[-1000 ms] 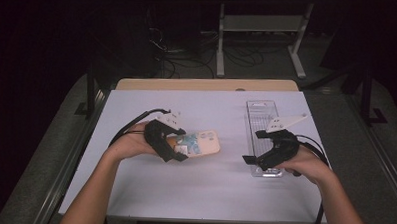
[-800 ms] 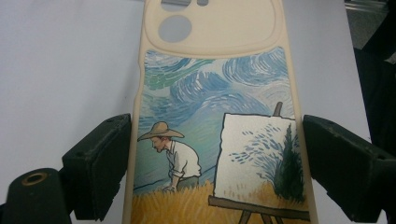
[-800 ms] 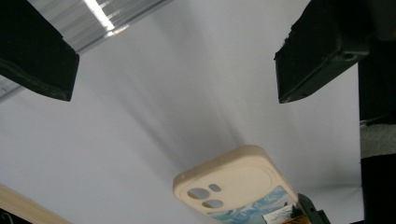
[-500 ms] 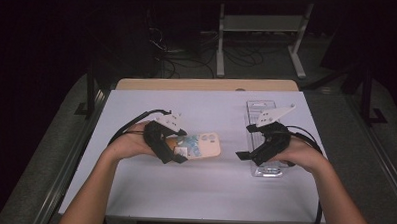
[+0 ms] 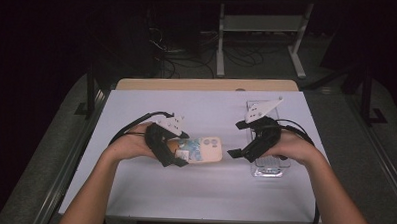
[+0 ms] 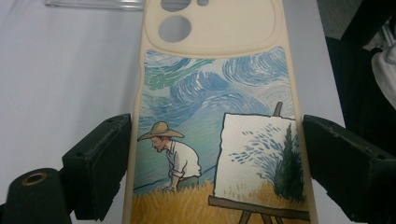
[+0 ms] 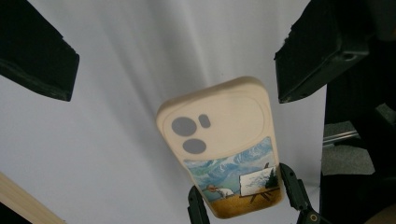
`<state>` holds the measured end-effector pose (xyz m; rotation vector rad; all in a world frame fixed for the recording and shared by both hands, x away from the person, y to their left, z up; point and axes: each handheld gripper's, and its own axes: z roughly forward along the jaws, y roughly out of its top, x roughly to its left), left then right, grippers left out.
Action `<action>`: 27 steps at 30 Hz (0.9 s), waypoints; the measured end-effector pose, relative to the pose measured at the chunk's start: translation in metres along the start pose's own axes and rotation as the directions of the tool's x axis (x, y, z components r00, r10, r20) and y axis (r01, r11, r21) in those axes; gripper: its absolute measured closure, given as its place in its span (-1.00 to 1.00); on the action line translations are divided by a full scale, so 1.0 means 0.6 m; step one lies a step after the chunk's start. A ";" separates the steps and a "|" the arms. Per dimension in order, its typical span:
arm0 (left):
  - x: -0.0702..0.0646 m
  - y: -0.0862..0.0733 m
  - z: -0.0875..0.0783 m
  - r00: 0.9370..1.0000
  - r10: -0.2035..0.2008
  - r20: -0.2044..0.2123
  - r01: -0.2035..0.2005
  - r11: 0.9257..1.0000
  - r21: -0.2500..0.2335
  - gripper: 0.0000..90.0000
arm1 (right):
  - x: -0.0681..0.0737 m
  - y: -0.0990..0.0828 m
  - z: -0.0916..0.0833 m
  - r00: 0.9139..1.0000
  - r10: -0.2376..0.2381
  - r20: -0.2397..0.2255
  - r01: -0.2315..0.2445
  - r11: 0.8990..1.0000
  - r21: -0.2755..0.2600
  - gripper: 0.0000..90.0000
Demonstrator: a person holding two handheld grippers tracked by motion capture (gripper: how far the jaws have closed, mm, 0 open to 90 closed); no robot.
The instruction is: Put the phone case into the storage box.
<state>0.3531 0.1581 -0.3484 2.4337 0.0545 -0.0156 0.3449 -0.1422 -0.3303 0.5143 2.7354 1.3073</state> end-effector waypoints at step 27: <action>-0.017 0.014 0.011 0.998 0.058 0.032 -0.059 0.998 0.015 -0.75 | 0.022 0.047 0.052 0.989 -0.106 -0.102 0.114 0.990 0.080 -1.00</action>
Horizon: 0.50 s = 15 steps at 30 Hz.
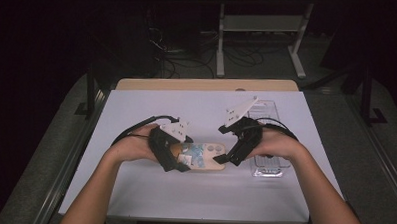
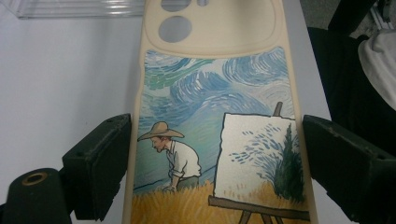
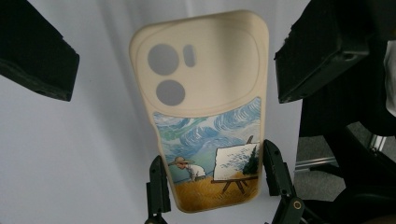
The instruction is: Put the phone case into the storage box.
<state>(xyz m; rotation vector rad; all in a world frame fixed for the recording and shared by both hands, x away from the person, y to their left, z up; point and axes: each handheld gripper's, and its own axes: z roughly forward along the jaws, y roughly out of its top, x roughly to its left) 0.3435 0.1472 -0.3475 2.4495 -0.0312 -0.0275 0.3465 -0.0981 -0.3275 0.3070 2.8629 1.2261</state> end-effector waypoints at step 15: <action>0.000 0.003 0.002 1.000 0.016 -0.001 -0.016 1.000 0.004 -0.75 | 0.005 0.013 0.032 0.999 -0.035 -0.036 0.037 0.999 0.040 -1.00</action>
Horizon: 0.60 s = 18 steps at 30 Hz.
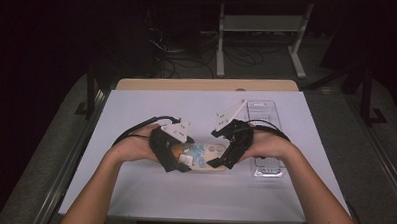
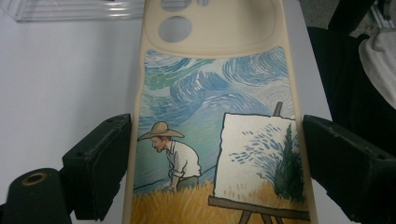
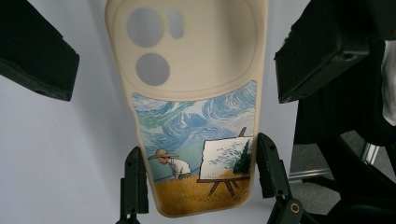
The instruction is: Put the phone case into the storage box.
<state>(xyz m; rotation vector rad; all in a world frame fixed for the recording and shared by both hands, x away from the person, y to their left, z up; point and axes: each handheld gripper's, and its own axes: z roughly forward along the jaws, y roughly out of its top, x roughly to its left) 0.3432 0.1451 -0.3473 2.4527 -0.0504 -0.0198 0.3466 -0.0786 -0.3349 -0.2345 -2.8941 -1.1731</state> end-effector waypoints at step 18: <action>-0.001 0.003 0.000 1.000 0.009 -0.007 -0.008 1.000 0.009 -0.75 | 0.006 0.009 0.039 0.999 -0.041 -0.020 0.043 0.996 0.075 -1.00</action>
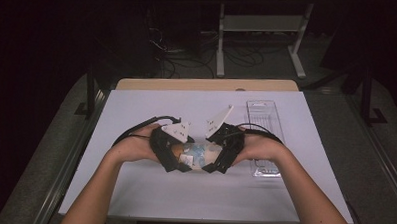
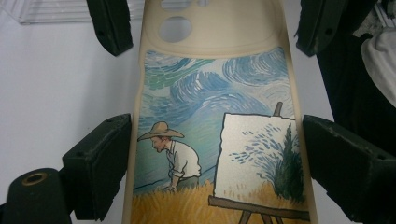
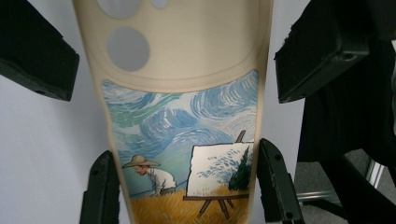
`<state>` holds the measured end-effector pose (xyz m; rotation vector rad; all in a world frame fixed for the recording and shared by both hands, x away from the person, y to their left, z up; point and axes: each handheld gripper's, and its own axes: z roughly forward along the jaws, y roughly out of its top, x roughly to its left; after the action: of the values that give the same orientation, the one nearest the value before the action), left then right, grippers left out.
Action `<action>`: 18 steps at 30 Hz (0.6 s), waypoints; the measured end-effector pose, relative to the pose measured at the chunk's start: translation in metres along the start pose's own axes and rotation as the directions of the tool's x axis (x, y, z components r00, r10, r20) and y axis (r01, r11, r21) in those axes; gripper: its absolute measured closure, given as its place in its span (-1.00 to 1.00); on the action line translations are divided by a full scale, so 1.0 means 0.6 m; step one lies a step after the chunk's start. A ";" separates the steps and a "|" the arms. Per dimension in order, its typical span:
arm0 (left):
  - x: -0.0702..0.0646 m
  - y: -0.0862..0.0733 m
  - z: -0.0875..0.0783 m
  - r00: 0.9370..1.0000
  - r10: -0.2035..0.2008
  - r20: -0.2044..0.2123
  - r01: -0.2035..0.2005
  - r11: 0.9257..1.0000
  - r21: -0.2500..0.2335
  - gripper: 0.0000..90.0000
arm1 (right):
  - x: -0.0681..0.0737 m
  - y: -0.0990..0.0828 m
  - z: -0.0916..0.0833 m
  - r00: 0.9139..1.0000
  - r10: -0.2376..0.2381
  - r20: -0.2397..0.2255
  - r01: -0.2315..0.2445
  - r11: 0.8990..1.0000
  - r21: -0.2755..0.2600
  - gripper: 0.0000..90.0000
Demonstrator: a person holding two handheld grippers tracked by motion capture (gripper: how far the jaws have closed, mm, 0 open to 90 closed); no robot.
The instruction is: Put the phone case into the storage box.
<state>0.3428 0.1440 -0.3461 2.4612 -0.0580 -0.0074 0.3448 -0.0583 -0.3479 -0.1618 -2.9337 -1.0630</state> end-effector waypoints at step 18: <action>0.000 0.006 0.003 1.000 0.009 -0.010 -0.009 1.000 0.015 -0.75 | 0.001 0.003 0.017 1.000 -0.011 0.010 0.011 0.999 0.033 -0.94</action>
<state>0.3427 0.1403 -0.3451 2.4755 -0.0650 0.0087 0.3448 -0.0506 -0.3545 -0.1512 -2.9624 -1.0175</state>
